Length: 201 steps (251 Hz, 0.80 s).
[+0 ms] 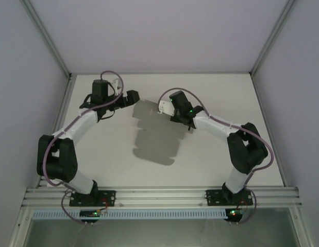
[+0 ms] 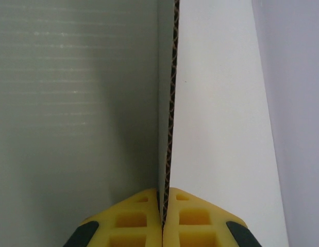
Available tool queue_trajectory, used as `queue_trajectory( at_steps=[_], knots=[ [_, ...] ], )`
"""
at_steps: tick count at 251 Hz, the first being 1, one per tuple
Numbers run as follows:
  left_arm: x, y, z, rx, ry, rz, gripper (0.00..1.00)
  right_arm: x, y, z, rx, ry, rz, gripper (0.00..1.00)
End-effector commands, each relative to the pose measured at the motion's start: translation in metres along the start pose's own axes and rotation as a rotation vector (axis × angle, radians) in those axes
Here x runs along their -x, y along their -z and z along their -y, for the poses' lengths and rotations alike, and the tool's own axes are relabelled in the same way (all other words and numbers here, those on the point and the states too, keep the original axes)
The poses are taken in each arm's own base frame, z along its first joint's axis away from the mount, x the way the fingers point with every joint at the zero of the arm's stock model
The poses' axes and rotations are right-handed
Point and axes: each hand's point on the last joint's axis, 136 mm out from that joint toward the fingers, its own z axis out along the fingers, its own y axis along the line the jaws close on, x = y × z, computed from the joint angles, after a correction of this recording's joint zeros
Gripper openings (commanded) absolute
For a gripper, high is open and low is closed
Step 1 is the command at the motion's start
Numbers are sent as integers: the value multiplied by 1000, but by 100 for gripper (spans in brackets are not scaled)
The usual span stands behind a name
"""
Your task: Assemble paper box
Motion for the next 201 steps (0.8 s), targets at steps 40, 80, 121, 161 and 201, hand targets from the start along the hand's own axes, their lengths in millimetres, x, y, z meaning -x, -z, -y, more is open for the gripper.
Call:
queue_trajectory(
  at_steps=[40, 80, 121, 161, 201],
  knots=[
    [12, -5, 47, -160, -79, -17, 100, 8, 8, 1, -46, 103, 49, 0],
    [8, -18, 60, -242, -80, -73, 100, 14, 10, 1, -66, 129, 55, 0],
    [-4, -29, 54, -242, -58, -155, 100, 27, 16, 8, -99, 116, 119, 0],
    [-21, -34, 65, -312, -24, -215, 100, 35, 20, 16, -132, 102, 148, 0],
    [-37, -37, 75, -358, 16, -267, 100, 37, 20, 28, -180, 33, 153, 0]
  ],
)
